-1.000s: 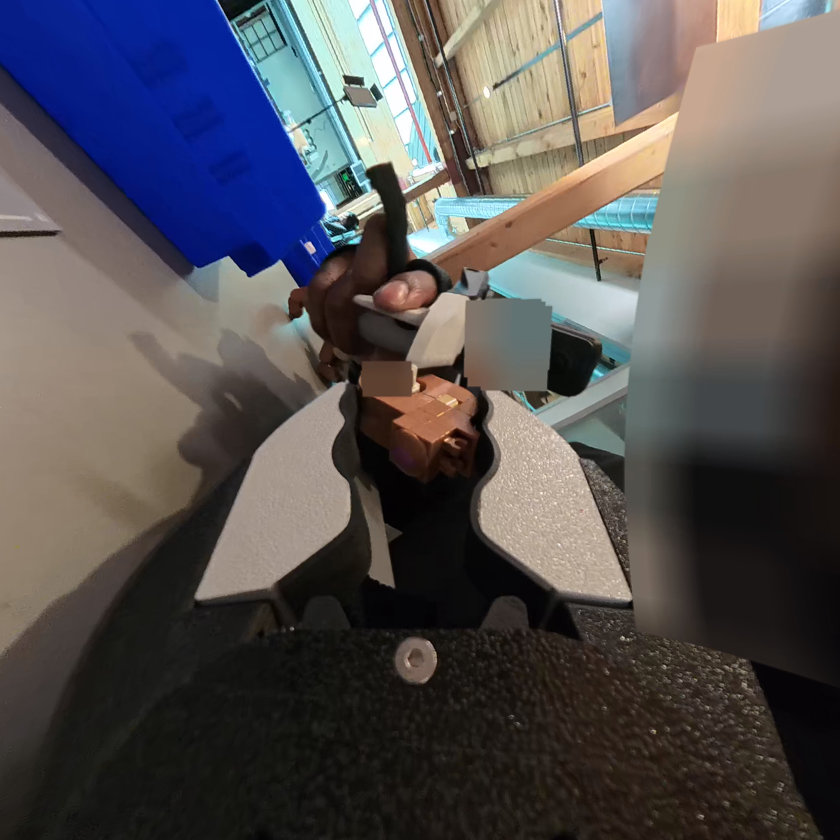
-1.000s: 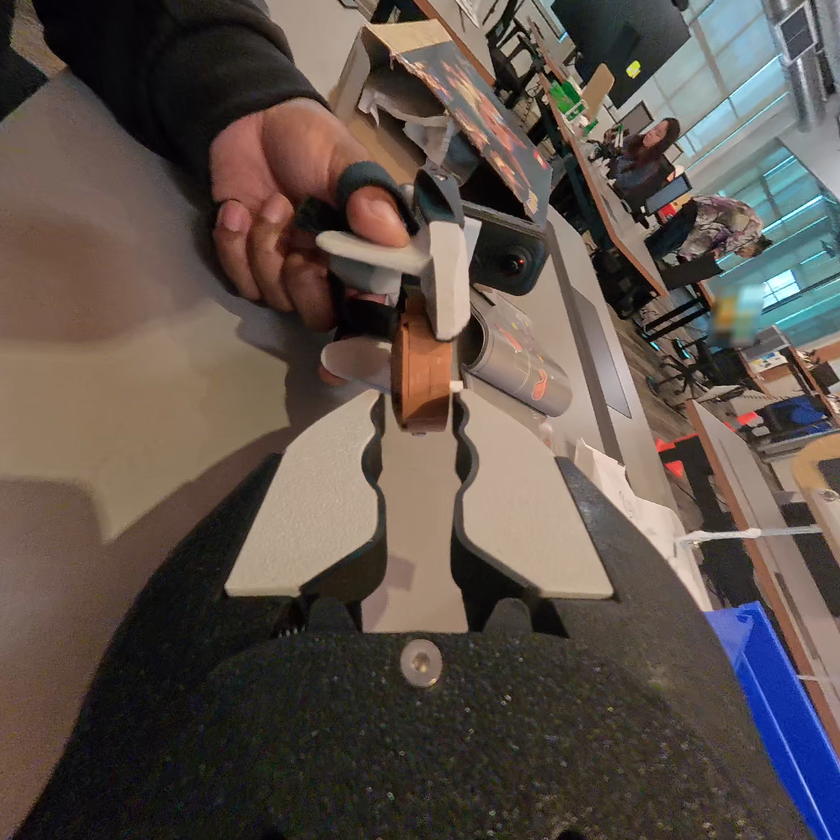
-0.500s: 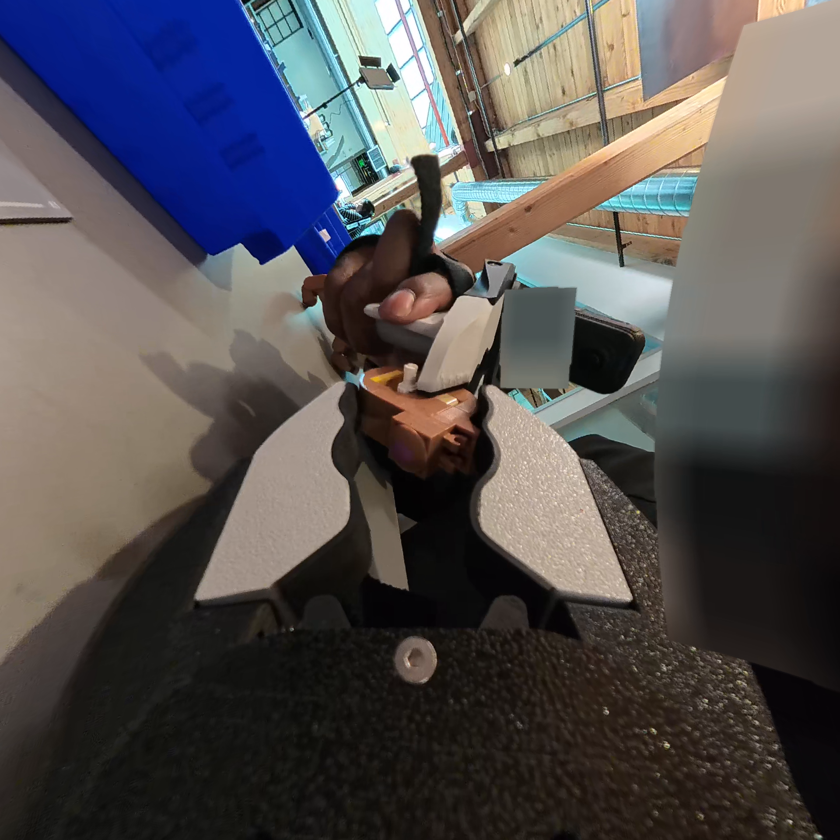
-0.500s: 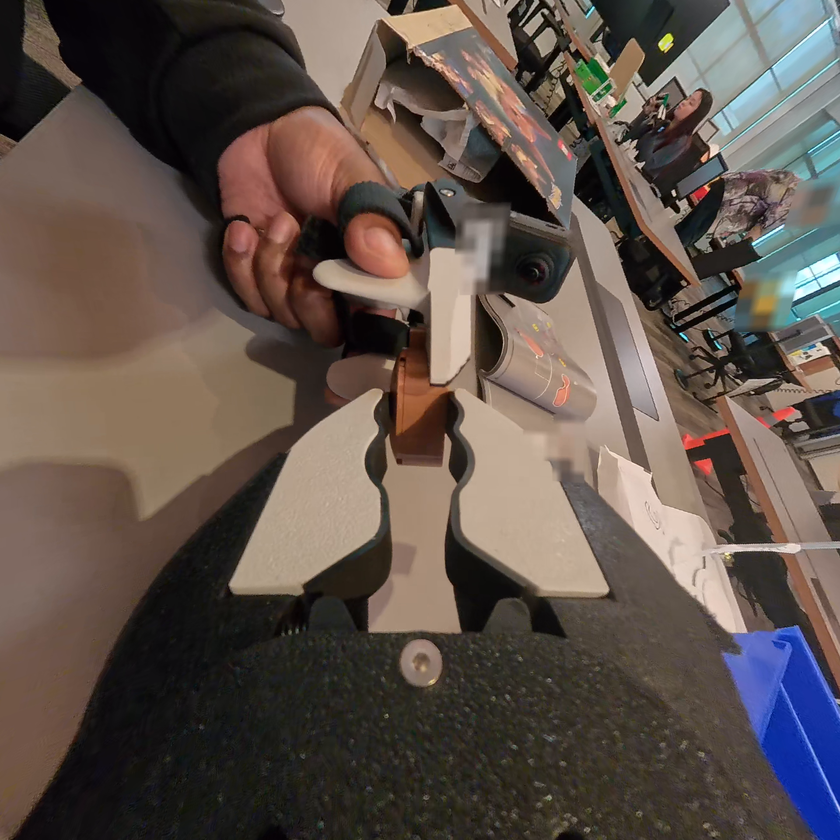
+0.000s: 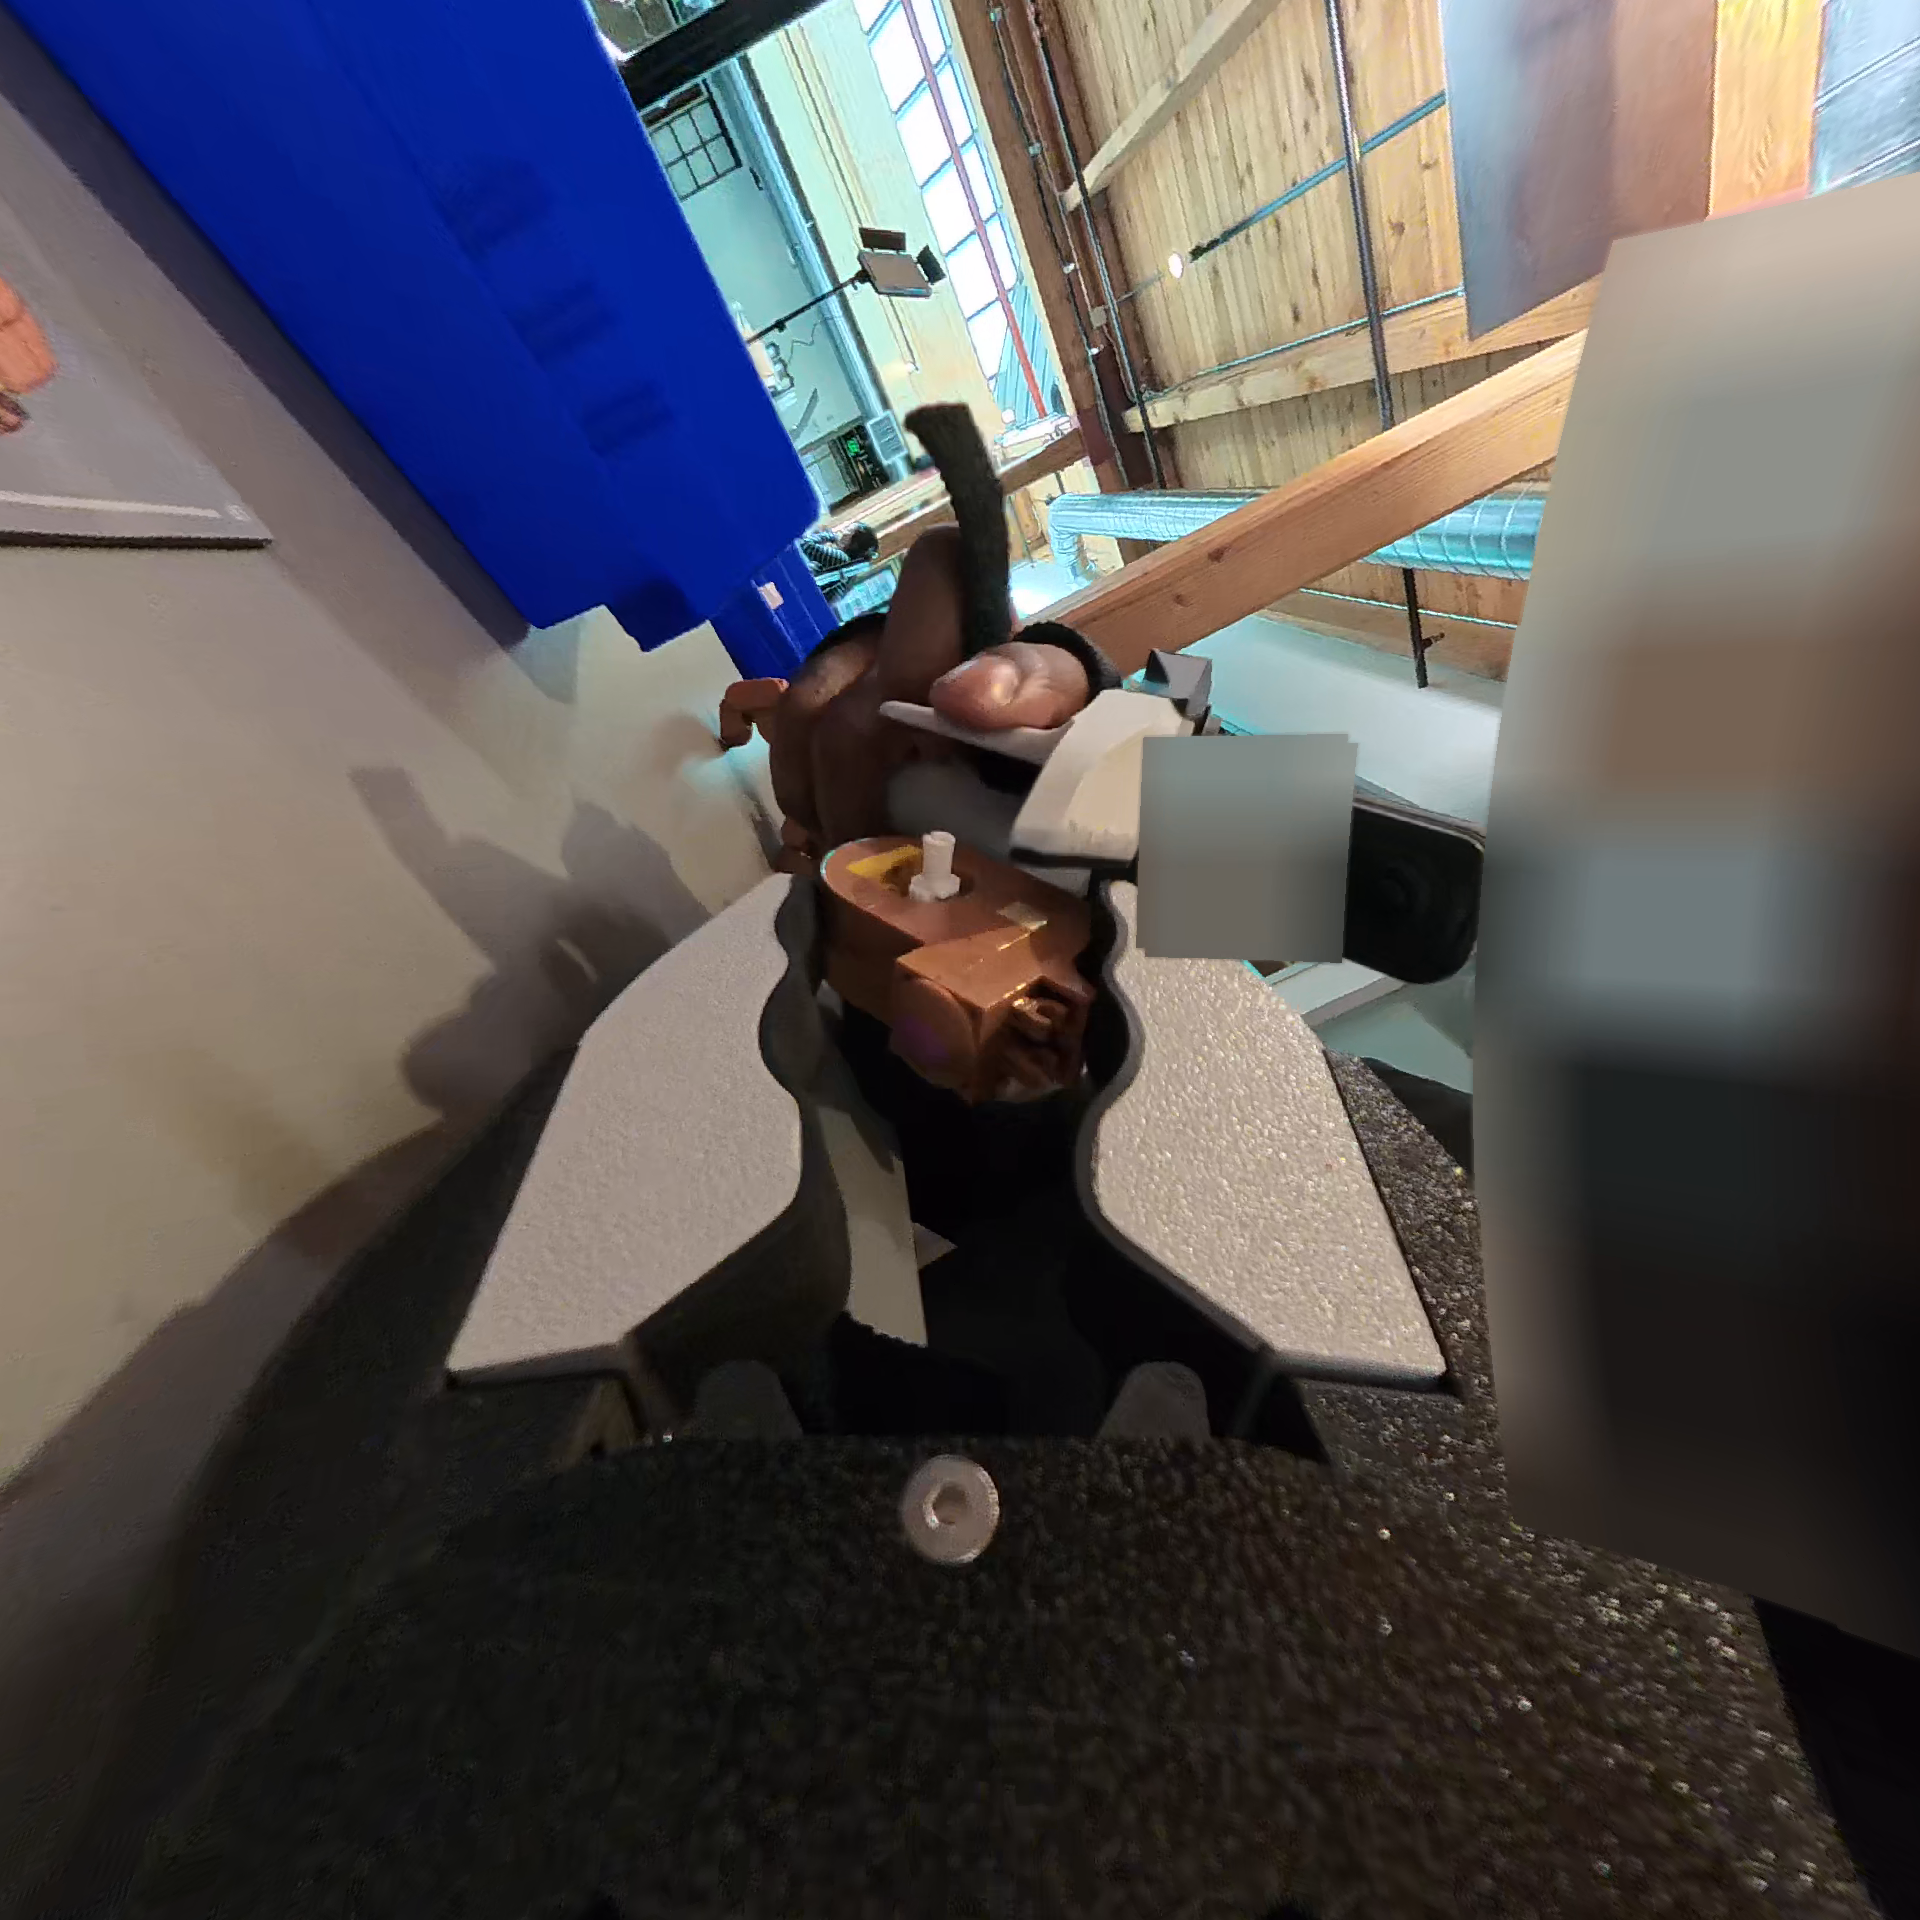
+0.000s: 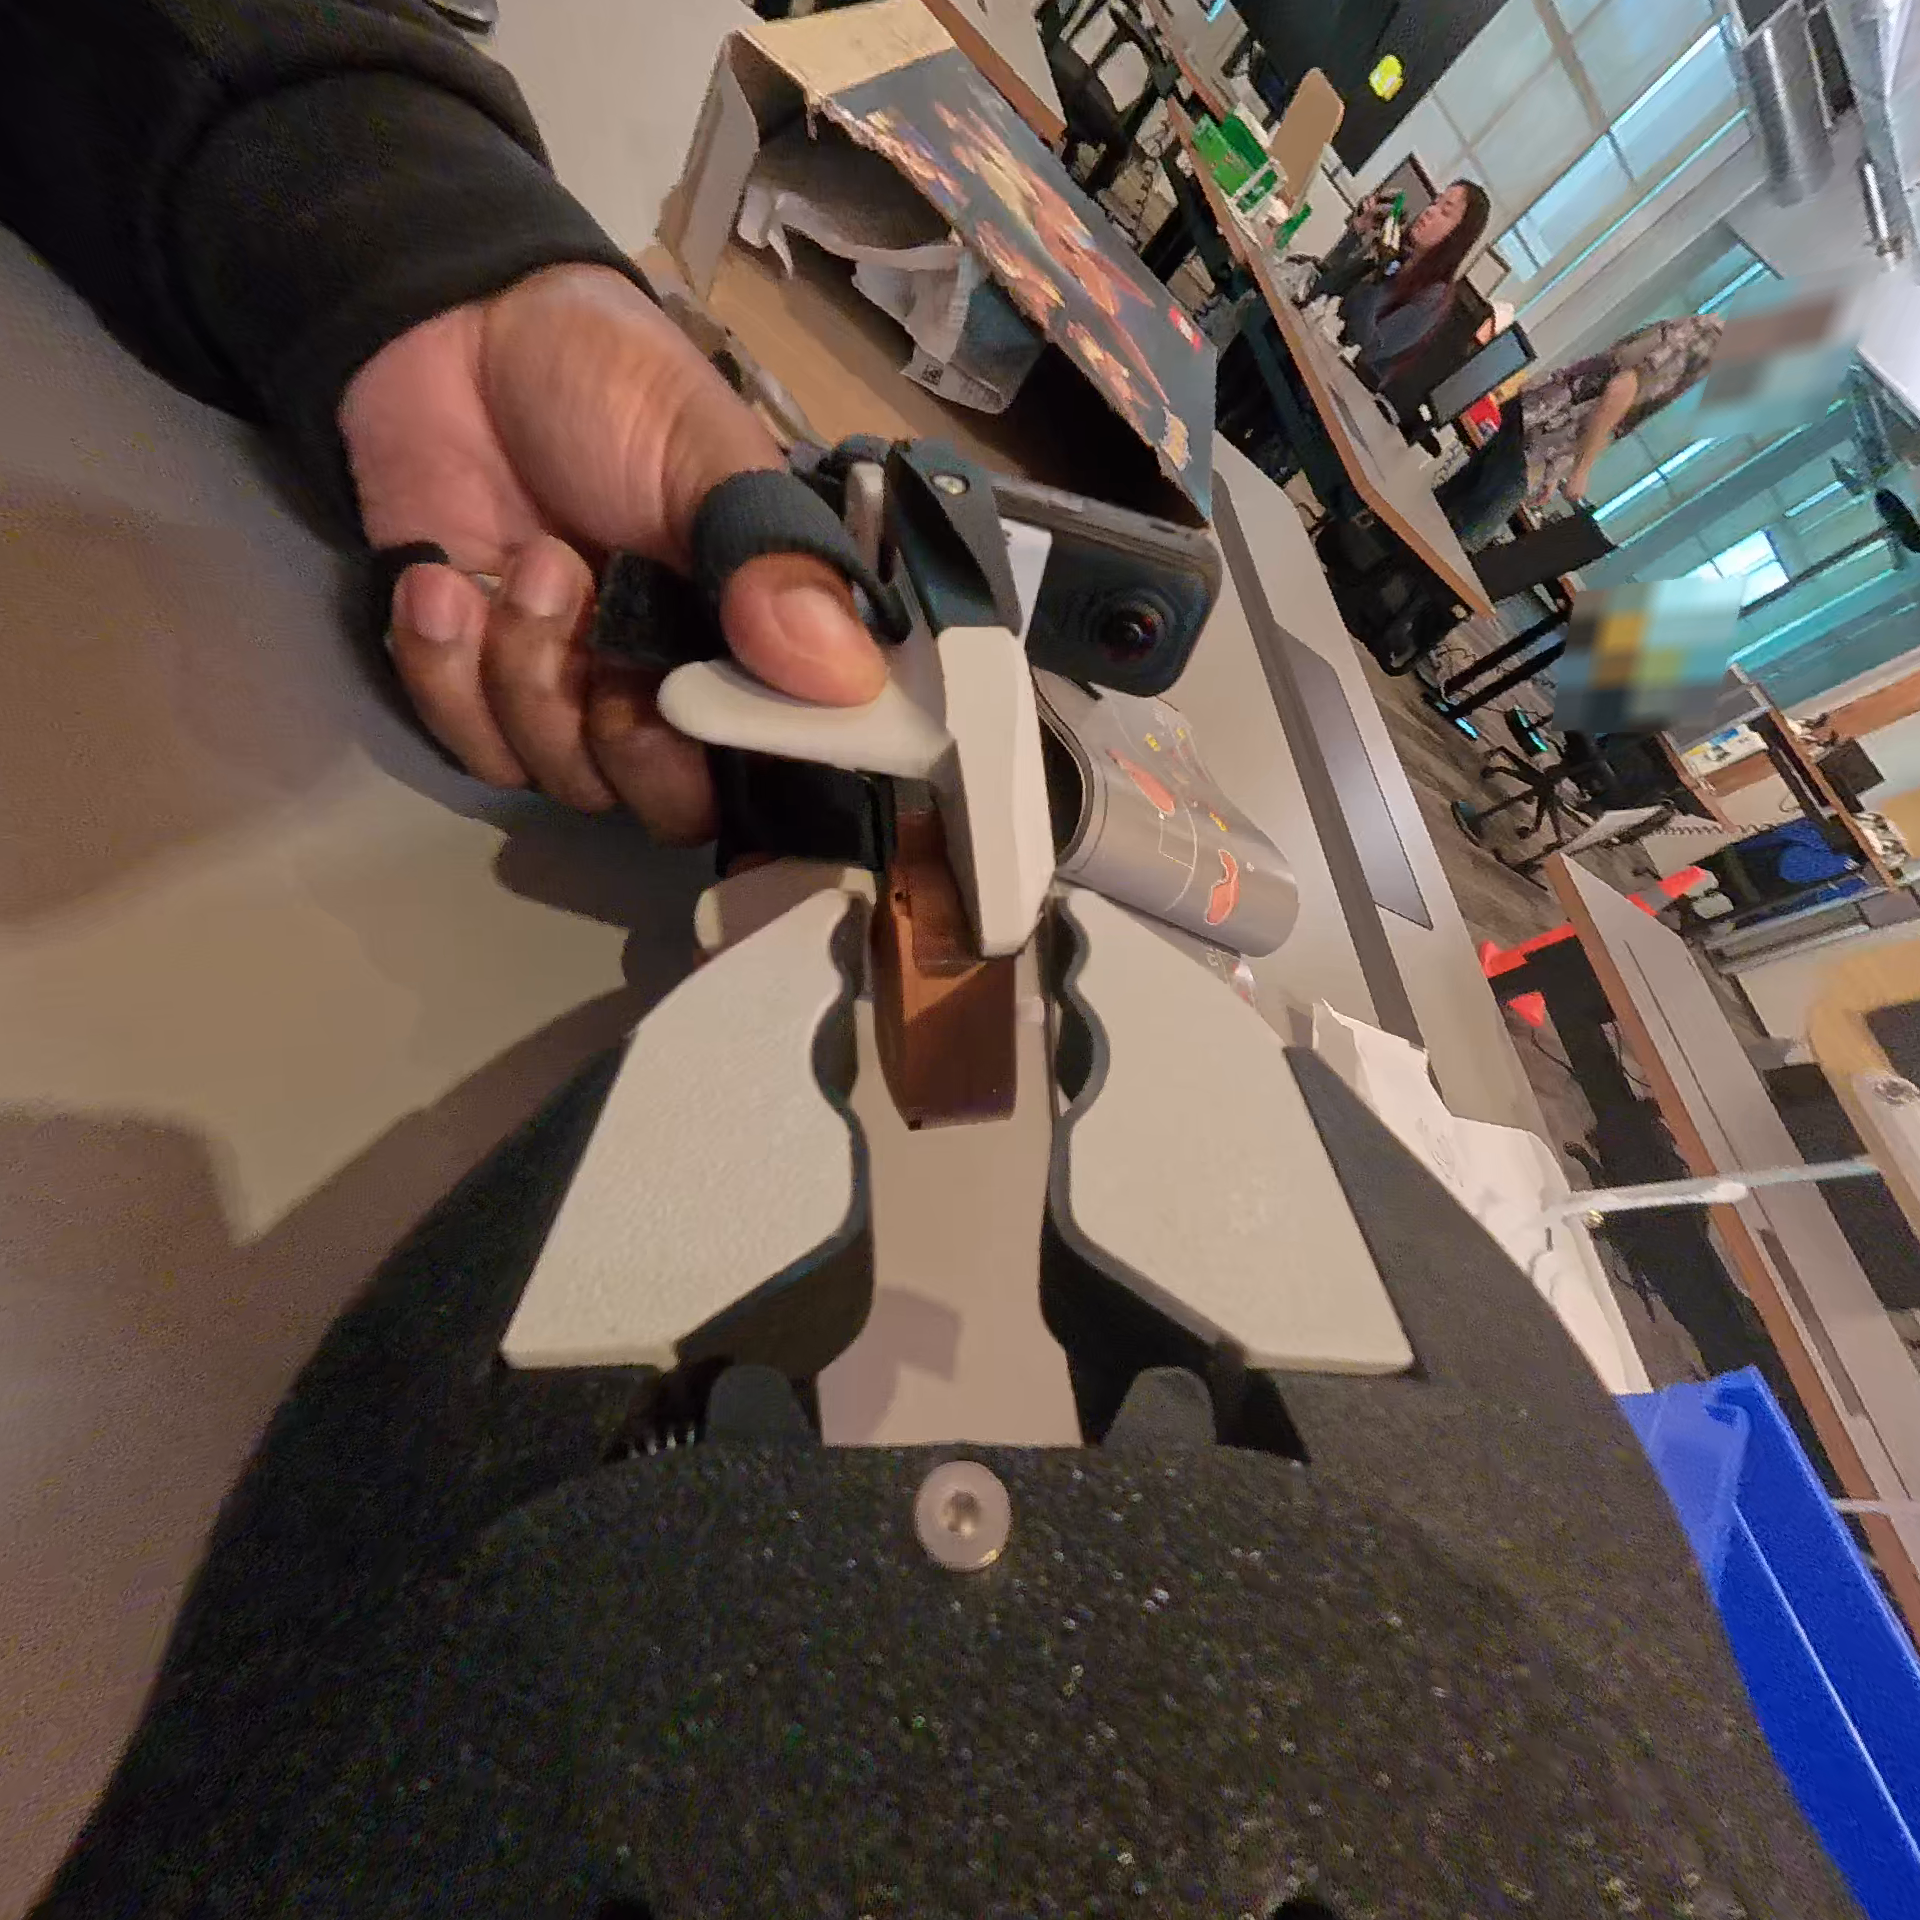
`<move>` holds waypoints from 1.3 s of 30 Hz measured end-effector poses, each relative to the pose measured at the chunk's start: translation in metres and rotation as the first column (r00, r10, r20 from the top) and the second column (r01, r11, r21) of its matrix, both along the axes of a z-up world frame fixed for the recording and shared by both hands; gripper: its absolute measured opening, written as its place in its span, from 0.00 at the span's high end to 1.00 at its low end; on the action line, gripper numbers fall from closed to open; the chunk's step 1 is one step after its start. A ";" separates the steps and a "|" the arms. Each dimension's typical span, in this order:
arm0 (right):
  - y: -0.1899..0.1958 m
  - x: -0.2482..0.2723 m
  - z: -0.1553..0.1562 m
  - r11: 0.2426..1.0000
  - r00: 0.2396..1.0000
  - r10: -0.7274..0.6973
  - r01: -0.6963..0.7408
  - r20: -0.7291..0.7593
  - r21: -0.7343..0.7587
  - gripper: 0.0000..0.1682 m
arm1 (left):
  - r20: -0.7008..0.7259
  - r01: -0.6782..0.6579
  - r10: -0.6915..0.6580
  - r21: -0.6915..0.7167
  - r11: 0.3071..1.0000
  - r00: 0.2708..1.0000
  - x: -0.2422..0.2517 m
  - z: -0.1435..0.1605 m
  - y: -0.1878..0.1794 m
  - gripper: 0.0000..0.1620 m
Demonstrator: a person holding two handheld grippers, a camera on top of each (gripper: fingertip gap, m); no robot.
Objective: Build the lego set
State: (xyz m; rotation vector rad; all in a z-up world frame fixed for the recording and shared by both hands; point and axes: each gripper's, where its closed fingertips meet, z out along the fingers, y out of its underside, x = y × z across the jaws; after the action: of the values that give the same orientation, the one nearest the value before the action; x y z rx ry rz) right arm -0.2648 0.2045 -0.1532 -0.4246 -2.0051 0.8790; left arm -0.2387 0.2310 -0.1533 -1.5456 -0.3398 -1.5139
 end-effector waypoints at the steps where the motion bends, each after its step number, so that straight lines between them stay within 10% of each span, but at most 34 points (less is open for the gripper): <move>1: 0.000 -0.001 -0.001 1.000 1.000 -0.003 0.003 0.002 0.008 0.82 | -0.009 -0.006 0.006 -0.003 1.000 1.000 0.000 -0.001 0.000 0.70; 15: -0.002 0.001 0.000 0.998 0.999 0.032 -0.030 0.030 -0.055 0.84 | -0.051 -0.023 0.025 0.040 0.999 0.998 0.000 0.003 -0.001 0.70; 24: 0.015 -0.001 0.023 0.963 0.998 -0.003 -0.012 -0.055 -0.269 0.69 | 0.471 -0.107 -0.036 0.274 0.956 0.881 -0.044 0.050 -0.014 0.70; 39: 0.007 0.007 0.025 0.931 0.995 0.088 -0.098 -0.042 -0.351 0.84 | 0.491 0.047 -0.183 0.278 0.960 0.852 -0.003 0.052 -0.015 0.69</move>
State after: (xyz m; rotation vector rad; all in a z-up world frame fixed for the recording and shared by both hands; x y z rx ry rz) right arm -0.2579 0.2112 -0.1278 -0.5171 -1.8565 1.3066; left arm -0.2414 0.2165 -0.1013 -0.9530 -0.3376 -1.9784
